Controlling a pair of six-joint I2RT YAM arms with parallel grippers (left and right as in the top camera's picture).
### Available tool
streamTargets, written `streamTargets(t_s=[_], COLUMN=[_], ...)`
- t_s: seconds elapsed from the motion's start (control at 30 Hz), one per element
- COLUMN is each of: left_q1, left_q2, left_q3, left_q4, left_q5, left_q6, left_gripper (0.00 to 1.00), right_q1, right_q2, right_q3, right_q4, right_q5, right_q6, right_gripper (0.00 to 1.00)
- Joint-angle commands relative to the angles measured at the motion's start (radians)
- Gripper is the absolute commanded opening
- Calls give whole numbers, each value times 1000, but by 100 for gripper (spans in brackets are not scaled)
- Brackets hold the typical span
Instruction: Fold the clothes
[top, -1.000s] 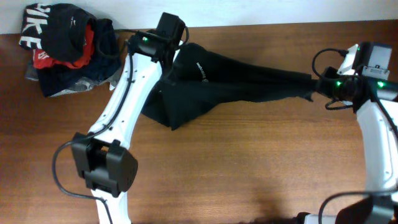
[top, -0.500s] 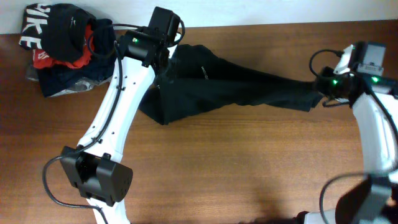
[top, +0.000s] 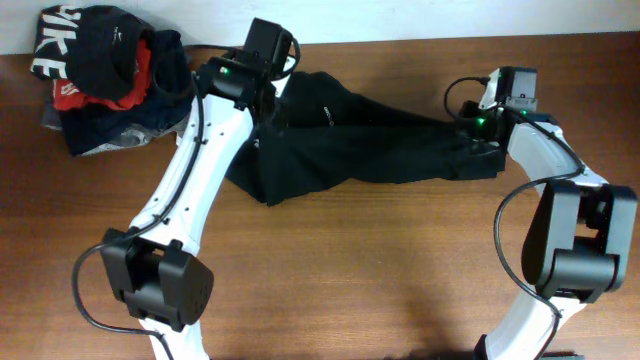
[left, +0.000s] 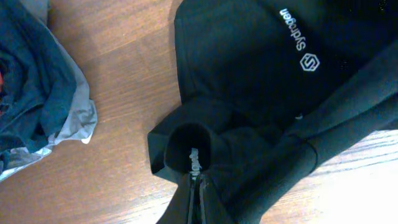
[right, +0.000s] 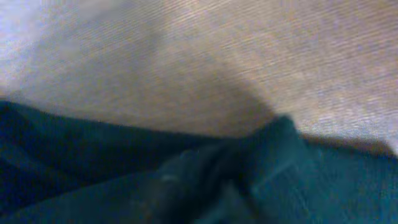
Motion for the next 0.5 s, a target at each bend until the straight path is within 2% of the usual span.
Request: streamTargets(t_s=[0.0, 0.27, 0.47], left_q1=[0, -3, -4], left_q2=[-13, -13, -12], left_q3=[-21, -21, -21], left_q4=[10, 29, 29], left_q5=[3, 3, 3], left_q6=[-6, -2, -2], left_gripper=[0, 0, 0], right_q1=[6, 6, 5], right_q2=[-27, -59, -48], right_q3=[48, 78, 51], right_q4=[-34, -251, -275], right_q5=[-38, -40, 47], right_q6=[-8, -35, -65], right_gripper=[59, 63, 62])
